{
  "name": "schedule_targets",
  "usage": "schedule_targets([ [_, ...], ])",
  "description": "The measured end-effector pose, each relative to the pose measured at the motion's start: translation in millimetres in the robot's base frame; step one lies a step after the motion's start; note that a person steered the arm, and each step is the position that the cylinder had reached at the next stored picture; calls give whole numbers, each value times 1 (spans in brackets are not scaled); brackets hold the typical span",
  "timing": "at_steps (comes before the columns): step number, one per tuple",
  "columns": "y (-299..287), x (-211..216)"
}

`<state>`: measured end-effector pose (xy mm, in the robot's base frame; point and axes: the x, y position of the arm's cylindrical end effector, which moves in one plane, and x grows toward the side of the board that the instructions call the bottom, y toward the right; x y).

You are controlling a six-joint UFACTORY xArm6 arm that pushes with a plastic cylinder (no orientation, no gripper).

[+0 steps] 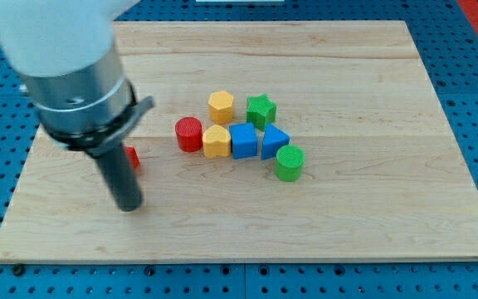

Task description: Move the red star horizontally to green circle

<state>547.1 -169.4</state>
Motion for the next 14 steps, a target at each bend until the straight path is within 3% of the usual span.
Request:
schedule_targets([
  [1, -44, -42],
  [2, -8, -49],
  [3, 29, -40],
  [5, 33, -25],
  [6, 70, -3],
  [8, 244, 8],
  [14, 383, 8],
])
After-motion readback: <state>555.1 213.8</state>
